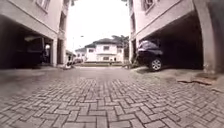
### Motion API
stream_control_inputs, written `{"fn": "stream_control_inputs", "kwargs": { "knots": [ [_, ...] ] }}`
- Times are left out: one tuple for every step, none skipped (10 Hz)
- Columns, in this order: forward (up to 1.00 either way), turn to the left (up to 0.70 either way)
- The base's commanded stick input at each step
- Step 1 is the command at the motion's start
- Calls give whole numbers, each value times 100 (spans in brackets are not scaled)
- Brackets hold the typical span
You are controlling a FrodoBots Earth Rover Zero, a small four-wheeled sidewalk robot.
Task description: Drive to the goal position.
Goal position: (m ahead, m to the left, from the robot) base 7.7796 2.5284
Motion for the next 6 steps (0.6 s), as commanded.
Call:
{"fn": "stream_control_inputs", "kwargs": {
  "knots": [
    [70,0],
    [70,0],
    [70,0],
    [70,0],
    [70,0],
    [70,0]
  ]
}}
